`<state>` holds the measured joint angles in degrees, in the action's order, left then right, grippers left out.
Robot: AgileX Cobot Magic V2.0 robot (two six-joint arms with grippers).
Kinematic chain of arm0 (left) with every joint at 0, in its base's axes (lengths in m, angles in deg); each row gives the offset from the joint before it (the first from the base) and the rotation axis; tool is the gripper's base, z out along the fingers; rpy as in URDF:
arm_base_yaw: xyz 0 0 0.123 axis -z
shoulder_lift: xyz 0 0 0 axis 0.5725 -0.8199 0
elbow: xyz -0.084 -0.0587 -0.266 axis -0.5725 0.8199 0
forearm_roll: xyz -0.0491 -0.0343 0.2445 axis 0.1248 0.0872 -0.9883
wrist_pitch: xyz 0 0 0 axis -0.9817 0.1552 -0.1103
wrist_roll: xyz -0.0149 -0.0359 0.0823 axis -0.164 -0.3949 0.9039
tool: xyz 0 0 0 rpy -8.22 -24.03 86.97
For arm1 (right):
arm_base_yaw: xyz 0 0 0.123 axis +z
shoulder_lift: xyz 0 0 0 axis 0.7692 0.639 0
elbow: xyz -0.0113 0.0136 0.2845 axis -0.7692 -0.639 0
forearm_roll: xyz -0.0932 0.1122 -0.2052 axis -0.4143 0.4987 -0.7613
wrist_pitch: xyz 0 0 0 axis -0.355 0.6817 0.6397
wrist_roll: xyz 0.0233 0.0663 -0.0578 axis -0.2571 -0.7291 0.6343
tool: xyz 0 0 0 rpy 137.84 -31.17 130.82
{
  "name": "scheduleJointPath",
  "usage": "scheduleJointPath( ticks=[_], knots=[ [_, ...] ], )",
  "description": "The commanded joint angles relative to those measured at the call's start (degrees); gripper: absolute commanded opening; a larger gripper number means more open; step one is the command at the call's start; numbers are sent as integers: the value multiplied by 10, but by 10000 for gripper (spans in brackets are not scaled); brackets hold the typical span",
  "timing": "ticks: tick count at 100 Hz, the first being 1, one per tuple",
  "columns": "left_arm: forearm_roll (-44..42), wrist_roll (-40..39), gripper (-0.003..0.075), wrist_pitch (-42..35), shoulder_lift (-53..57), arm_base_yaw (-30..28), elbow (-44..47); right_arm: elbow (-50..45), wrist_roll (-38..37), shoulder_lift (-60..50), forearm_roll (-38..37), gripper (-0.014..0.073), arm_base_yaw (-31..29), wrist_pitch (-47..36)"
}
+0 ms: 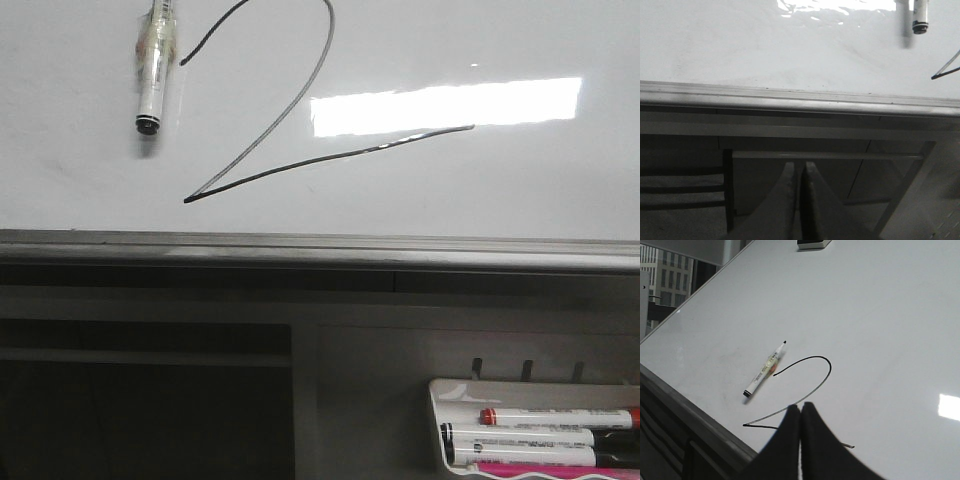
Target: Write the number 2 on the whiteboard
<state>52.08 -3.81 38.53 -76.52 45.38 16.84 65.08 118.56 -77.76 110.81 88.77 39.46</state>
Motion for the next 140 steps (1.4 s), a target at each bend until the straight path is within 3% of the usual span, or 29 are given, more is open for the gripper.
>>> scheduleJointPath(
  ticks=[1,61,78,83,92,97,103,119,133,140],
  knots=[
    [2,-6,-20,-34,16,9,9,15,-1,6,0,-71,-4,-41],
    [3,-6,-20,-35,16,9,9,14,-1,6,0,-71,-4,-40],
    [3,-6,-20,-35,16,9,9,-44,-7,7,-71,-71,-37,-125],
    [3,-6,-20,-35,16,9,9,-68,-69,8,-110,-71,-66,-143],
    [3,-6,-20,-35,16,9,9,-108,-252,8,-219,-71,-152,-130],
    [3,-6,-20,-35,16,9,9,-103,-348,8,-302,-71,-202,-47],
    [3,-6,-20,-35,16,9,9,-105,-440,8,-347,-71,-253,-5],
    [3,-6,-20,-35,16,9,9,-106,-456,-2,-354,-71,-322,95],
    [3,-6,-20,-35,16,9,9,-106,-456,-27,-354,-71,-328,205],
    [3,-6,-20,-35,16,9,9,-106,-456,-26,-354,-71,-328,204]
  ],
)
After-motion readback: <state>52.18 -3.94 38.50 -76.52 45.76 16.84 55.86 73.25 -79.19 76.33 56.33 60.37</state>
